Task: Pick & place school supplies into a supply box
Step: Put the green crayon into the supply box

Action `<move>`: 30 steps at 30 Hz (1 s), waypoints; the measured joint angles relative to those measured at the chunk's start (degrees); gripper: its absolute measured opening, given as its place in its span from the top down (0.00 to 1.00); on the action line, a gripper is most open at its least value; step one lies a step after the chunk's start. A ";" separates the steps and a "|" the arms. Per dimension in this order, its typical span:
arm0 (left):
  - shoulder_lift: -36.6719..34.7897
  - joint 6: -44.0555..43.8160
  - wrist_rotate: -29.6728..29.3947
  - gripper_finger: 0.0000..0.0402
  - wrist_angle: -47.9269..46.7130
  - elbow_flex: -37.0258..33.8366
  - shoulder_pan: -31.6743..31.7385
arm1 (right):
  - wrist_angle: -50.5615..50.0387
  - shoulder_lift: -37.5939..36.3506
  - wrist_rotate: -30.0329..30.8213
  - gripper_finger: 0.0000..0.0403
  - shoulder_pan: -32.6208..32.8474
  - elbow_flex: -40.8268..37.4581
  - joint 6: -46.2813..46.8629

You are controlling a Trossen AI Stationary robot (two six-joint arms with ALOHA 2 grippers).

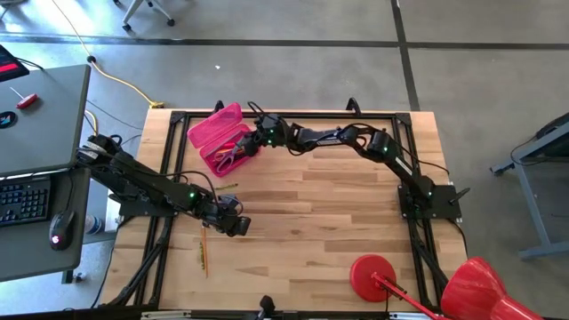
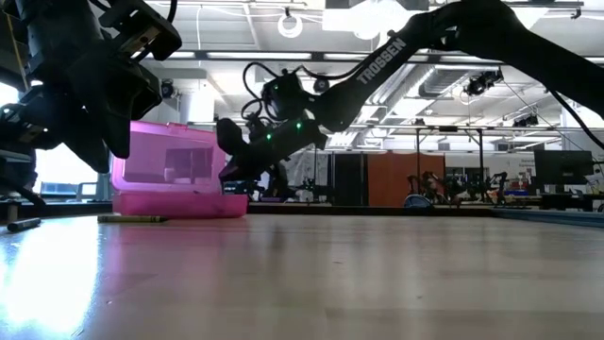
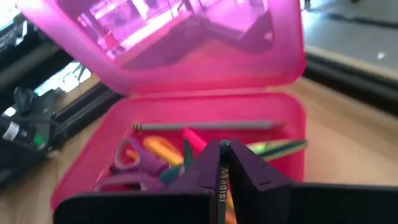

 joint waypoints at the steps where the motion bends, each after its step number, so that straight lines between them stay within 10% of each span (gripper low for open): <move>1: -0.01 0.19 0.48 0.67 0.39 0.00 0.02 | -0.57 0.00 -0.67 0.99 0.00 0.00 0.19; 30: 0.04 1.52 0.14 0.67 5.85 0.02 0.00 | -4.32 -0.04 -4.36 0.99 -1.18 -0.06 4.98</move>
